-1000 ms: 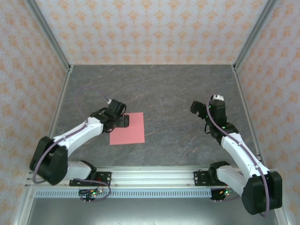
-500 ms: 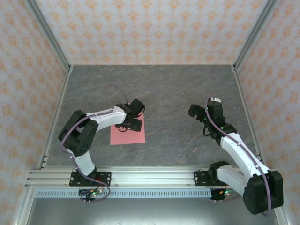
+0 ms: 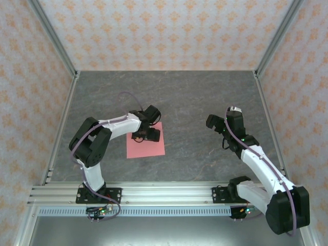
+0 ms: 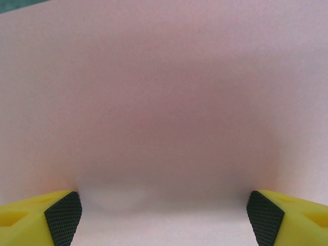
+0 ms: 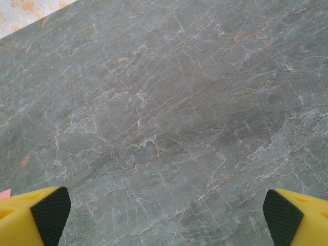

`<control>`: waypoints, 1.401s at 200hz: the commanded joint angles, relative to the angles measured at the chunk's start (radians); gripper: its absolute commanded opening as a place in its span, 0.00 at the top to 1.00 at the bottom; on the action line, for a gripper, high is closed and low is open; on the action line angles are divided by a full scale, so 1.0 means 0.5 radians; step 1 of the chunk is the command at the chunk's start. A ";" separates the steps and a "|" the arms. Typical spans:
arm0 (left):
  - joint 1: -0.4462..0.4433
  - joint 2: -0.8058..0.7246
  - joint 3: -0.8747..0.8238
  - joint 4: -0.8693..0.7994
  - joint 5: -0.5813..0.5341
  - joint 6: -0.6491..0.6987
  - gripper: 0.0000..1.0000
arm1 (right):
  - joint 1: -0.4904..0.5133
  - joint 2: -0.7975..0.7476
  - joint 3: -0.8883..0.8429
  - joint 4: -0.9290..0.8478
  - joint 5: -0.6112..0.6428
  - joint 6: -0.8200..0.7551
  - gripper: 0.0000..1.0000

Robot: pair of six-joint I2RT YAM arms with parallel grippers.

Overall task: Fold a paper plane with a square sheet of paper (fold left side to right side)
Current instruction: Move the square sheet of paper to the center of the table, then pick up the square sheet of paper from the center of the table.

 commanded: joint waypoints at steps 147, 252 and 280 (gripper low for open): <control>-0.297 0.107 0.425 -0.053 0.211 -0.085 0.10 | 0.168 0.359 0.188 -0.082 -0.090 0.127 0.00; -0.038 -0.362 -0.283 0.267 0.672 -0.222 0.15 | 0.647 1.370 1.006 -0.373 0.023 0.213 0.00; -0.024 -0.303 -0.271 0.265 0.657 -0.237 0.16 | 0.692 1.551 1.168 -0.436 0.025 0.210 0.00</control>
